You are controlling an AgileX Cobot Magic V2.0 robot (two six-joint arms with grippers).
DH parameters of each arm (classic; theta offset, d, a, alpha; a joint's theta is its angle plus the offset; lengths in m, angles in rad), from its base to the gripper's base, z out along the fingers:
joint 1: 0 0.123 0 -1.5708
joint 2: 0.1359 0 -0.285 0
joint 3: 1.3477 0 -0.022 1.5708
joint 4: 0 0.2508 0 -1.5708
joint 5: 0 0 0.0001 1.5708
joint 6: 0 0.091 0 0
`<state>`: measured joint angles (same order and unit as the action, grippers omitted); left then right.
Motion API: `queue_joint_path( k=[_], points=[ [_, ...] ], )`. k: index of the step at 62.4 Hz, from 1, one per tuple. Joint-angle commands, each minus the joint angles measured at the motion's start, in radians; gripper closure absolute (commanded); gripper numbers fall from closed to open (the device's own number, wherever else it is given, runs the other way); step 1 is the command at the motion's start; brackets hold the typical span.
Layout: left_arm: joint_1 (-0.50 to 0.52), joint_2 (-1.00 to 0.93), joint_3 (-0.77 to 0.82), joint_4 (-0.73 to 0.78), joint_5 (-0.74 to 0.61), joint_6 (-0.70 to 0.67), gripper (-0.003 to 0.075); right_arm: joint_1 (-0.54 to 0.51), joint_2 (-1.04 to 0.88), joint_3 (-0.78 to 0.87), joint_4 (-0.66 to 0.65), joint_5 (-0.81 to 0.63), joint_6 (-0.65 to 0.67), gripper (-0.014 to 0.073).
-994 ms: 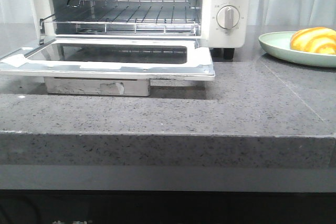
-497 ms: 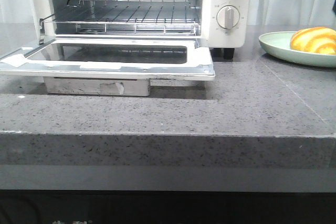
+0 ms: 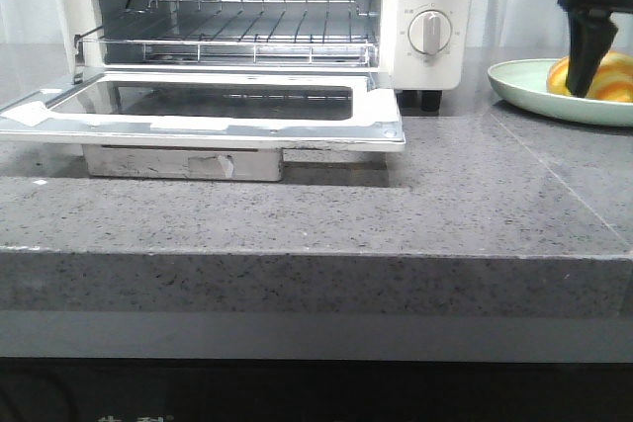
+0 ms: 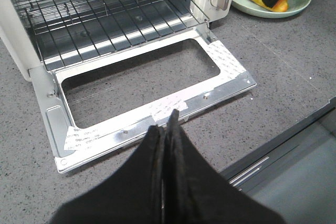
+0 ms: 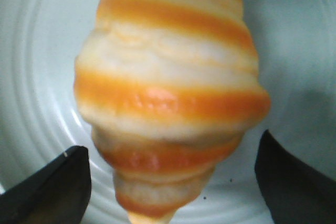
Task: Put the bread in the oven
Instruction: 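Lower the open right gripper over the croissant on the green plate and grasp it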
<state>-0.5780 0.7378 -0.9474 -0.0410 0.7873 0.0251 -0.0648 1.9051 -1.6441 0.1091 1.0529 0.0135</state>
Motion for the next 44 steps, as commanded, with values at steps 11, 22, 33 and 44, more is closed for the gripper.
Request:
queue_joint_path(
  k=[11, 22, 33, 44],
  points=[
    [-0.005, -0.004, -0.025, -0.011, -0.069, -0.012, 0.0738, -0.007, -0.002, -0.071, 0.014, 0.046, -0.002, 0.0099],
    [-0.005, -0.004, -0.025, -0.011, -0.071, -0.012, 0.0738, -0.007, -0.009, -0.095, 0.014, 0.066, -0.002, 0.0402],
    [-0.005, -0.004, -0.025, -0.011, -0.071, -0.012, 0.0738, -0.006, -0.053, -0.121, 0.015, 0.101, -0.002, 0.0454],
    [-0.005, -0.004, -0.025, -0.011, -0.071, -0.012, 0.0738, 0.001, -0.144, -0.109, 0.046, 0.160, -0.002, 0.0454]
  ],
)
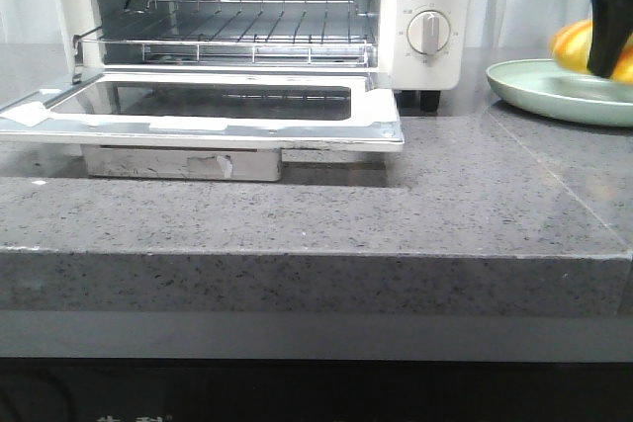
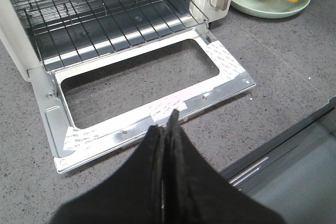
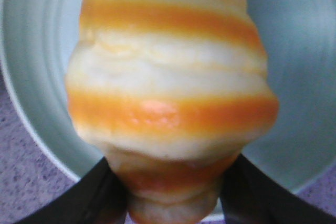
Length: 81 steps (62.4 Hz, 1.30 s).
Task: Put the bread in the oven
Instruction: 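Lower the open right gripper over the croissant on the green plate and grasp it, then lift the croissant with the right gripper and carry it into the oven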
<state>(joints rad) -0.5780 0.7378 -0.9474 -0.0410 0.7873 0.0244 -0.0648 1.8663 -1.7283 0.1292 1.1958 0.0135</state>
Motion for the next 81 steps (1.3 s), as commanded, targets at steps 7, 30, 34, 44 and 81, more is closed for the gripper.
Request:
queue_joint_path(
  k=[7, 30, 34, 44, 81],
  points=[
    [-0.005, -0.004, -0.025, -0.011, -0.071, -0.011, 0.0738, 0.021, -0.190, 0.024, 0.028, 0.006, -0.002, 0.0454],
    [-0.005, -0.004, -0.025, -0.011, -0.071, -0.011, 0.0738, 0.120, -0.504, 0.314, 0.095, -0.040, -0.002, 0.0454],
    [-0.005, -0.004, -0.025, -0.011, -0.071, -0.011, 0.0738, 0.134, -0.560, 0.367, 0.107, -0.042, -0.002, 0.0454],
    [-0.005, -0.004, -0.025, -0.011, -0.071, -0.011, 0.0738, 0.176, -0.697, 0.474, 0.108, -0.064, -0.002, 0.0454],
    [-0.005, -0.004, -0.025, -0.011, -0.072, -0.011, 0.0738, 0.587, -0.637, 0.456, 0.215, -0.144, 0.068, 0.0454]
  ],
)
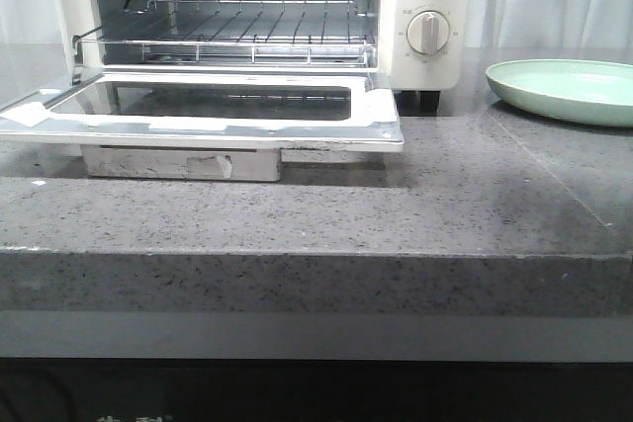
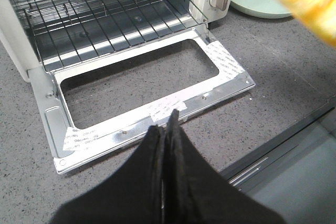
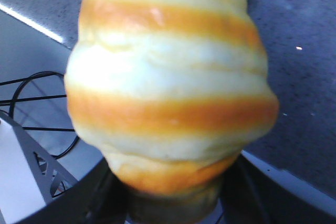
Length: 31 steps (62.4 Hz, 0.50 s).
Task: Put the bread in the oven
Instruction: 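Lift the croissant with the right gripper and carry it into the oven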
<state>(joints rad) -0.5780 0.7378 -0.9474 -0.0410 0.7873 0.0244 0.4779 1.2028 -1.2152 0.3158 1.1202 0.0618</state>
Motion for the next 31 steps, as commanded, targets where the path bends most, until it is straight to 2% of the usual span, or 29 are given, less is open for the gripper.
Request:
queue_joint_path(
  k=[1, 16, 31],
  points=[
    [-0.005, -0.004, -0.025, -0.011, -0.072, -0.011, 0.0738, 0.053, 0.038, -0.066, 0.028, -0.069, 0.022, 0.0454],
    [-0.005, -0.004, -0.025, -0.011, -0.072, -0.011, 0.0738, 0.162, 0.231, -0.264, -0.021, -0.076, 0.061, 0.0454],
    [-0.005, -0.004, -0.025, -0.011, -0.072, -0.011, 0.0738, 0.195, 0.419, -0.495, -0.211, -0.019, 0.196, 0.0454]
  ],
)
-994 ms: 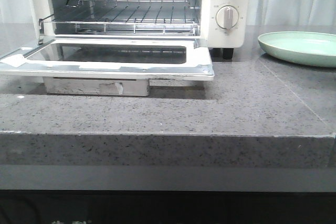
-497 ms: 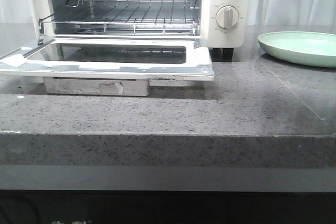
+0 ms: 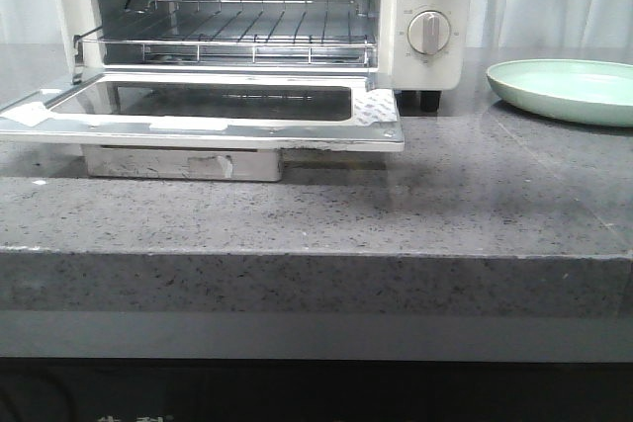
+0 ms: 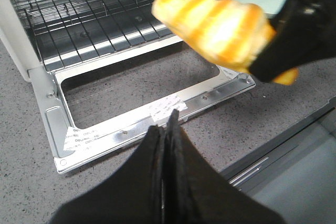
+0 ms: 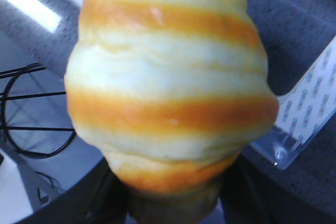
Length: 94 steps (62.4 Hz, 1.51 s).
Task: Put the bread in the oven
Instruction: 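Lift the croissant with the right gripper and carry it into the oven, then lower the croissant onto the wire rack and open the right gripper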
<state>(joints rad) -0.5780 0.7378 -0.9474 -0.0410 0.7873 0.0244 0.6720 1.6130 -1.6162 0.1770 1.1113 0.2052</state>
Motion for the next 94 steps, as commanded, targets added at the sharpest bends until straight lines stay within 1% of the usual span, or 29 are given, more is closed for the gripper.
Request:
queue_joint_path(
  k=[1, 3, 12, 27, 34, 40, 58, 76, 79, 83, 88, 92, 94],
  points=[
    [-0.005, -0.004, -0.025, -0.011, -0.072, -0.011, 0.0738, 0.001, 0.025, -0.117, -0.087, -0.003, 0.063, 0.0454],
    [-0.005, -0.004, -0.025, -0.011, -0.072, -0.011, 0.0738, 0.001, 0.052, -0.153, -0.132, 0.014, 0.092, 0.0454],
    [-0.005, -0.004, -0.025, -0.011, -0.072, -0.011, 0.0738, 0.001, 0.157, -0.302, -0.242, 0.072, 0.154, 0.0454],
    [-0.005, -0.004, -0.025, -0.011, -0.072, -0.011, 0.0738, -0.005, 0.336, -0.554, -0.326, 0.139, 0.158, 0.0454],
    [-0.005, -0.004, -0.025, -0.011, -0.073, -0.011, 0.0738, -0.015, 0.389, -0.626, -0.347, 0.140, 0.158, 0.0454],
    [-0.005, -0.004, -0.025, -0.011, -0.073, -0.011, 0.0738, -0.022, 0.410, -0.648, -0.347, 0.136, 0.158, 0.0454],
    [-0.005, -0.004, -0.025, -0.011, -0.073, -0.011, 0.0738, -0.023, 0.421, -0.648, -0.347, 0.080, 0.156, 0.0454],
    [-0.005, -0.004, -0.025, -0.011, -0.073, -0.011, 0.0738, -0.026, 0.440, -0.648, -0.355, 0.060, 0.155, 0.0445],
    [-0.005, -0.004, -0.025, -0.011, -0.073, -0.011, 0.0738, -0.026, 0.445, -0.648, -0.355, 0.063, 0.155, 0.0424],
    [-0.005, -0.004, -0.025, -0.011, -0.073, -0.011, 0.0738, -0.026, 0.447, -0.648, -0.355, 0.065, 0.155, 0.0355],
    [-0.005, -0.004, -0.025, -0.011, -0.073, -0.011, 0.0738, -0.026, 0.448, -0.648, -0.355, 0.058, 0.155, 0.0210],
    [-0.005, -0.004, -0.025, -0.011, -0.073, -0.011, 0.0738, -0.026, 0.448, -0.648, -0.355, 0.051, 0.155, 0.0067],
    [-0.005, -0.004, -0.025, -0.011, -0.073, -0.011, 0.0738, -0.026, 0.448, -0.648, -0.355, 0.051, 0.155, 0.0018]
  ],
)
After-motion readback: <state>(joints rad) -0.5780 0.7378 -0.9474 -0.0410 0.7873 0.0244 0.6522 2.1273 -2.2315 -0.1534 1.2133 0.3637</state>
